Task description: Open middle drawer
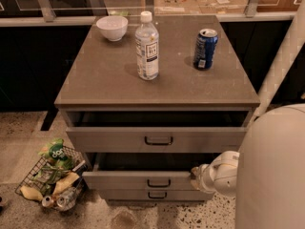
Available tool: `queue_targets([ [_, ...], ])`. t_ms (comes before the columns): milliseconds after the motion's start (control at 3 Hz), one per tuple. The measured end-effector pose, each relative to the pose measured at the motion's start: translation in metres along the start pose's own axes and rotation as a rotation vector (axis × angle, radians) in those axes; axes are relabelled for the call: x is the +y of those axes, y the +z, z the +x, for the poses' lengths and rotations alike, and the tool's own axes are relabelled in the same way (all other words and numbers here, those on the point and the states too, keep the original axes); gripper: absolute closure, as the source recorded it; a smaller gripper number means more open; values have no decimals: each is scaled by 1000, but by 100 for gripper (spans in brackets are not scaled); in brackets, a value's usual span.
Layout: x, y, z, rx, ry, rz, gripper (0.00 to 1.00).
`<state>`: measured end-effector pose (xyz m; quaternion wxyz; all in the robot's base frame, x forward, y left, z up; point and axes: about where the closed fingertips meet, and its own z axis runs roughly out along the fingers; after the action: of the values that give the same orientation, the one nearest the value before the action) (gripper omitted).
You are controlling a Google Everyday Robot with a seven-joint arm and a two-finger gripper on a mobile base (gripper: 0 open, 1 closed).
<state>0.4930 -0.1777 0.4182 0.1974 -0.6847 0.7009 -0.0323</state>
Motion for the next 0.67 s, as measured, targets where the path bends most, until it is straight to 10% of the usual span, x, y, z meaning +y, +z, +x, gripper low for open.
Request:
queue_targets([
  [667, 0, 0, 0, 0, 0, 0, 100],
])
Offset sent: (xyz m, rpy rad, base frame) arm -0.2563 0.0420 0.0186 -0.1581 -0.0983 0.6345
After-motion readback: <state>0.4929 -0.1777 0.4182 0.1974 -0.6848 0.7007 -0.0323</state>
